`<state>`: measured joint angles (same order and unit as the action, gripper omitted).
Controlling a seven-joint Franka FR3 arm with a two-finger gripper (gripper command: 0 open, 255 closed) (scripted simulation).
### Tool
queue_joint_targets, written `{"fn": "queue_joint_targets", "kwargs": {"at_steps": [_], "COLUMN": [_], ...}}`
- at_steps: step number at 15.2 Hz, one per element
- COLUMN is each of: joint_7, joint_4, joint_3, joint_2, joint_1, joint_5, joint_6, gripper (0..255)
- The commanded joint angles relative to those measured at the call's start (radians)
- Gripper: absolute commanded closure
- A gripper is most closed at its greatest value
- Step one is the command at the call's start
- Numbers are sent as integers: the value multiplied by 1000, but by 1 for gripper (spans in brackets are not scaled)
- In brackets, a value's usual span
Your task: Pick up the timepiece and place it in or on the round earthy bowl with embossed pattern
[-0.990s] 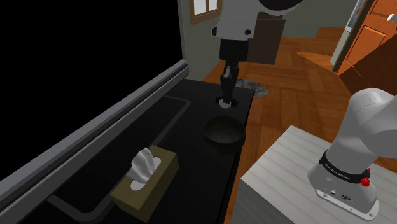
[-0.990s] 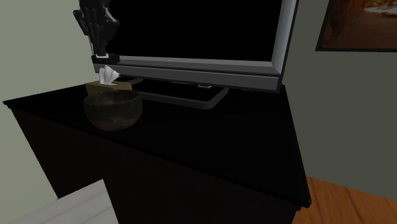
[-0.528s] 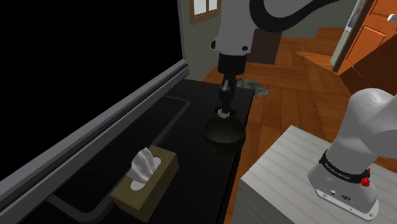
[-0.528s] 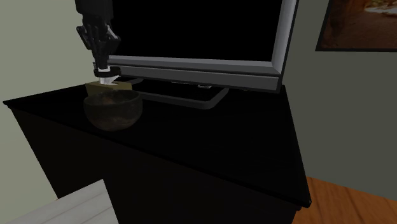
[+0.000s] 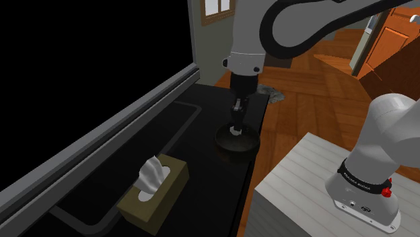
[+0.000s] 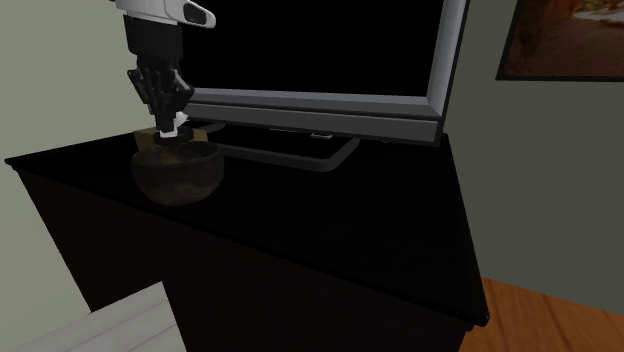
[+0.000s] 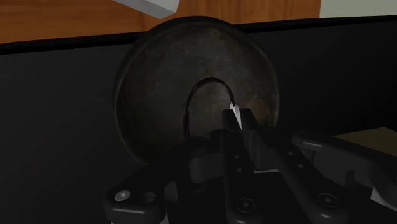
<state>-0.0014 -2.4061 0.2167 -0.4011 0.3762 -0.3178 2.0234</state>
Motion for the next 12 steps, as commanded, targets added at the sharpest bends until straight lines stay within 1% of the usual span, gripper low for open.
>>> {"fn": "queue_joint_targets", "kwargs": {"at_steps": [1, 9, 10, 12], "joint_7": [-6, -7, -7, -7], "joint_4": [-20, -26, -26, -26], "joint_3": [2, 3, 3, 3], "joint_2": [7, 10, 10, 10], "joint_1": [1, 1, 1, 1], "joint_5": [-3, -5, -5, -5], "joint_6": [27, 36, 36, 36], "gripper": [255, 255, 0, 0]}}
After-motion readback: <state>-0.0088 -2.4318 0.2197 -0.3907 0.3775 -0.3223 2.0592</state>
